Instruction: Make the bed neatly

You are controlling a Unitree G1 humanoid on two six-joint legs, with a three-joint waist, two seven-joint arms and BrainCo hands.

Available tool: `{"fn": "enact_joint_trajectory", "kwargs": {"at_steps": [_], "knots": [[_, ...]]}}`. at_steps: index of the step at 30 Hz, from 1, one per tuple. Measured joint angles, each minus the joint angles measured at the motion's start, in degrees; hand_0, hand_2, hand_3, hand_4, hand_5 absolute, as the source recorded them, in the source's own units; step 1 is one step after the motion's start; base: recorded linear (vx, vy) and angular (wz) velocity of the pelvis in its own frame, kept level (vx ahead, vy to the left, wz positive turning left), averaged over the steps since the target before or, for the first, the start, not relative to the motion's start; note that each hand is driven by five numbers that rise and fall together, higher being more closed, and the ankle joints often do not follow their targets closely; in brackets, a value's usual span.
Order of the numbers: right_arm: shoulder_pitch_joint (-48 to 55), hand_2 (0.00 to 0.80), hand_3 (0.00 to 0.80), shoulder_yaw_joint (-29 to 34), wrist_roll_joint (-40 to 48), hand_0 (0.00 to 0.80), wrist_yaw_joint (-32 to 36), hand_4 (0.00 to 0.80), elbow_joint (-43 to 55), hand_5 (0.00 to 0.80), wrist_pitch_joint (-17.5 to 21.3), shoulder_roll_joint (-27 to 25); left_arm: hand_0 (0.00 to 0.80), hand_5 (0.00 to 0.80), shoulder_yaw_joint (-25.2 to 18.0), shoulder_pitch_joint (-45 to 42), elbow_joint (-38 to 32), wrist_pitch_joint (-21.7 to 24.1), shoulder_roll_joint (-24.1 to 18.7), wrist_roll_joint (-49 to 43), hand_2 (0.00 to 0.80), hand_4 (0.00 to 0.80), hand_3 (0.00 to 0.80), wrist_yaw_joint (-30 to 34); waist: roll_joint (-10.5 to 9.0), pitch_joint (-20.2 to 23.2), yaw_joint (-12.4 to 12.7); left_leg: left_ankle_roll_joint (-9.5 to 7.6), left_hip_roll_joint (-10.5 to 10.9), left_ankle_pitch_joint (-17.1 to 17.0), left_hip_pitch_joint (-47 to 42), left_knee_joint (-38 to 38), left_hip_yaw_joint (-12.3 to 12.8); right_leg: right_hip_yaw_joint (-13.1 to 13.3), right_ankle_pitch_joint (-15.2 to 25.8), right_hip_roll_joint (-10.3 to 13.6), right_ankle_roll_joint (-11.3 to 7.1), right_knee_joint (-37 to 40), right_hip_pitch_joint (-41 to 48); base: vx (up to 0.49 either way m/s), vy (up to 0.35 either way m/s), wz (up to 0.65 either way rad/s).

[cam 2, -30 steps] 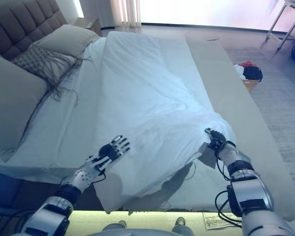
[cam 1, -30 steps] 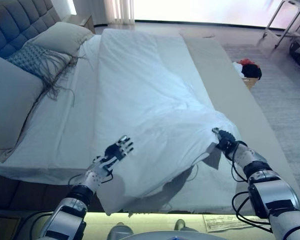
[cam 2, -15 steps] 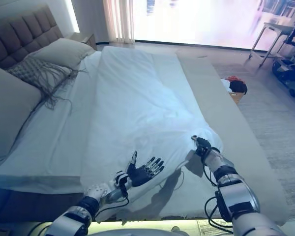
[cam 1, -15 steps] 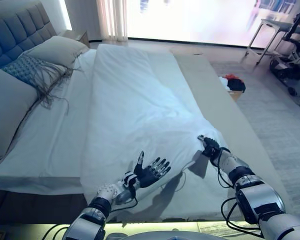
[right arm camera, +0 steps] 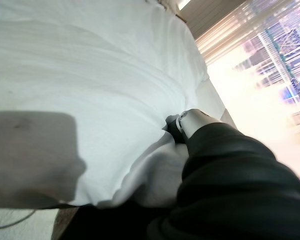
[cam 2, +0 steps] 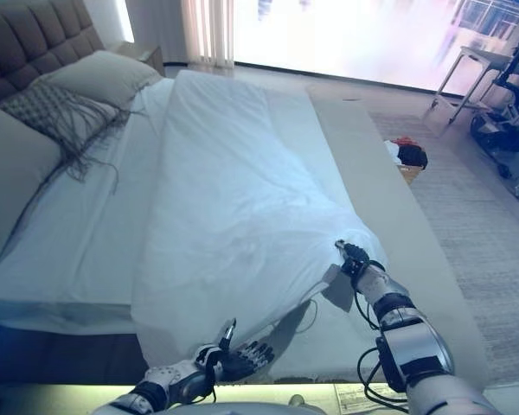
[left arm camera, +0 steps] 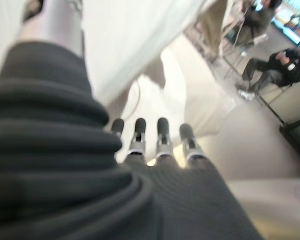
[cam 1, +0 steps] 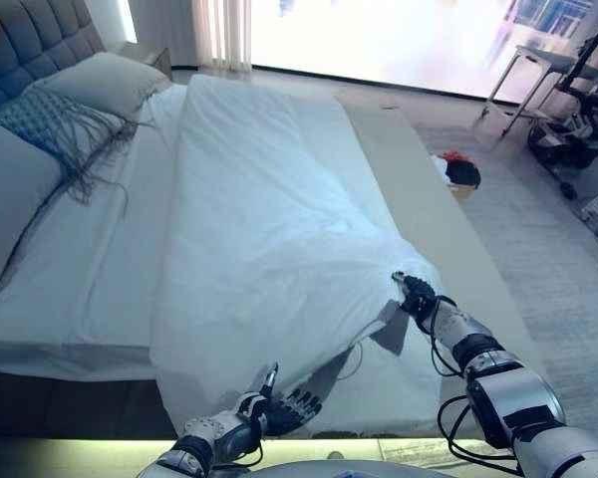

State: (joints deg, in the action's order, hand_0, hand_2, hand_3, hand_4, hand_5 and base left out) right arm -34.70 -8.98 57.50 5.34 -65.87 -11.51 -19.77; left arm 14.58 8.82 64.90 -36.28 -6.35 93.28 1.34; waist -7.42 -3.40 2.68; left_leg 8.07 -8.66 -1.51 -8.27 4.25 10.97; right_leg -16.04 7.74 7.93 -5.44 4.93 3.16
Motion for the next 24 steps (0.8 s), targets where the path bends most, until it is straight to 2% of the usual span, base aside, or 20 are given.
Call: {"fn": "enact_joint_trajectory", "kwargs": {"at_steps": [6, 10, 17, 21, 24], "knots": [[0.0, 0.800, 0.800, 0.0, 1.7, 0.800, -0.2, 0.800, 0.7, 0.800, 0.0, 0.5, 0.000, 0.000, 0.0, 0.8, 0.0, 0.7, -0.4, 1.0, 0.000, 0.000, 0.000, -2.2, -1.13, -0.9, -0.1, 0.38, -0.8, -0.2, 1.0, -0.1, 0.1, 0.1, 0.1, -0.8, 0.27, 0.0, -1.1, -0.020, -0.079, -0.03], [0.0, 0.800, 0.800, -0.6, 3.0, 0.800, -0.5, 0.800, 3.6, 0.800, 0.3, 1.6, 0.000, 0.000, 0.0, 2.9, -0.1, 1.4, -0.2, 3.4, 0.000, 0.000, 0.000, -2.2, -1.85, -3.3, -0.2, 0.60, -1.4, -0.3, 1.0, -0.1, 1.3, 1.2, 0.5, -1.5, 0.84, 0.0, -1.8, -0.034, -0.062, -0.15], [0.1, 0.800, 0.800, -2.1, 5.3, 0.800, -3.3, 0.800, 8.6, 0.800, 2.3, 4.4, 0.000, 0.000, 0.1, 7.4, -3.0, 7.4, 1.5, 11.3, 0.000, 0.000, 0.000, -2.7, -1.99, -5.3, -0.8, 1.29, -2.6, -0.7, 1.1, 0.1, 2.9, 2.9, 0.9, -3.0, 1.42, 0.0, -3.3, -0.021, -0.059, -0.14], [0.7, 0.800, 0.800, -3.1, 6.2, 0.800, -4.3, 0.800, 11.2, 0.800, 2.3, 6.0, 0.000, 0.000, 0.2, 9.5, -5.0, 9.9, 3.2, 13.7, 0.000, 0.000, 0.000, -3.0, -2.08, -5.5, -3.0, 1.34, -2.8, -0.7, 0.8, 0.2, 3.3, 3.1, 0.9, -3.3, 1.46, 0.0, -3.3, 0.028, -0.011, -0.08], [0.8, 0.800, 0.800, -4.0, 6.2, 0.800, -4.5, 0.800, 11.3, 0.800, 2.3, 6.3, 0.000, 0.000, 2.9, 10.5, -6.2, 12.2, 4.8, 14.5, 0.000, 0.000, 0.000, -3.0, -2.00, -5.5, -3.5, 1.42, -2.9, -0.6, -0.4, 0.6, 4.7, 4.2, 1.0, -3.6, 1.60, 0.0, -3.2, 0.013, 0.024, -0.19]]}}
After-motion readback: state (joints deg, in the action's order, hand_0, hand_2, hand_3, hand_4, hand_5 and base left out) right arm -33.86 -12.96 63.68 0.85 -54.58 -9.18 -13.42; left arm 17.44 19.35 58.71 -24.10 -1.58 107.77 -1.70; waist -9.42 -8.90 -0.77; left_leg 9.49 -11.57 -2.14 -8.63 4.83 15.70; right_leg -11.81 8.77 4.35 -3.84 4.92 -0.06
